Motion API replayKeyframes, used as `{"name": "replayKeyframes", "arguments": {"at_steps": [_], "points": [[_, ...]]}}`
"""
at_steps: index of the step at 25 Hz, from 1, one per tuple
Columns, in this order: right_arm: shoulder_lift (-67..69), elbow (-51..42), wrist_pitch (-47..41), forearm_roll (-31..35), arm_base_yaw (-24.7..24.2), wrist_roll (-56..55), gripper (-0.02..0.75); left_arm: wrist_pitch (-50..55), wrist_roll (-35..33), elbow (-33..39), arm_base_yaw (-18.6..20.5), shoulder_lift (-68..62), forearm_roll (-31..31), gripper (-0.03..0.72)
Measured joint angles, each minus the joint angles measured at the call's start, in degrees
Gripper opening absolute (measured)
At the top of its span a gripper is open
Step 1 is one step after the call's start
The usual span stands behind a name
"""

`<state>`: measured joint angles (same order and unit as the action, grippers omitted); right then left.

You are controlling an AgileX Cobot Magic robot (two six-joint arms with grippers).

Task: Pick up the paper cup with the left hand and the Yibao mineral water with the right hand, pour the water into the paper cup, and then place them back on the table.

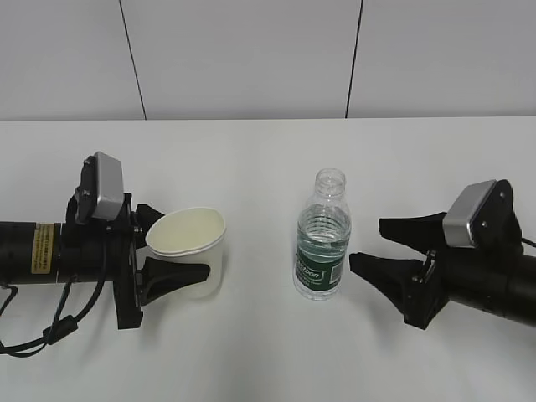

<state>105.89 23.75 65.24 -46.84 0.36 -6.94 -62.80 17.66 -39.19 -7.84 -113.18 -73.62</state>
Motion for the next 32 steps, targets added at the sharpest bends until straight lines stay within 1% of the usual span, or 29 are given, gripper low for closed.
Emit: {"name": "replayKeyframes", "arguments": {"at_steps": [4, 7, 14, 16, 20, 22, 27, 32], "points": [[3.93, 1.65, 0.0, -0.36, 0.0, 0.0, 0.632, 0.0, 0.0, 0.0, 0.0, 0.0, 0.27, 0.442], [5.52, 3.25, 0.0, -1.71, 0.0, -0.09, 0.669, 0.0, 0.0, 0.0, 0.0, 0.0, 0.5, 0.442], [5.76, 6.05, 0.09, -5.05, 0.0, -1.08, 0.675, 0.0, -0.06, 0.0, -0.12, 0.0, 1.66, 0.442], [5.89, 6.44, 0.12, -5.48, 0.26, -1.45, 0.675, 0.06, -0.94, 0.0, -1.24, 0.0, 2.47, 0.442], [6.53, 7.23, 0.22, -5.48, 2.79, -1.53, 0.671, 1.1, -3.26, 0.0, -4.54, 0.0, 5.53, 0.442], [7.6, 7.96, 0.24, -5.33, 4.24, -1.53, 0.667, 1.57, -3.5, 0.0, -5.46, 0.0, 6.72, 0.442], [10.17, 9.31, 0.34, -2.86, 5.24, -1.53, 0.662, 1.75, -3.66, 0.0, -6.03, 0.0, 7.44, 0.442], [12.31, 11.23, 0.34, -2.72, 5.7, -1.57, 0.653, 1.75, -3.66, 0.0, -6.08, 0.0, 7.44, 0.442]]}}
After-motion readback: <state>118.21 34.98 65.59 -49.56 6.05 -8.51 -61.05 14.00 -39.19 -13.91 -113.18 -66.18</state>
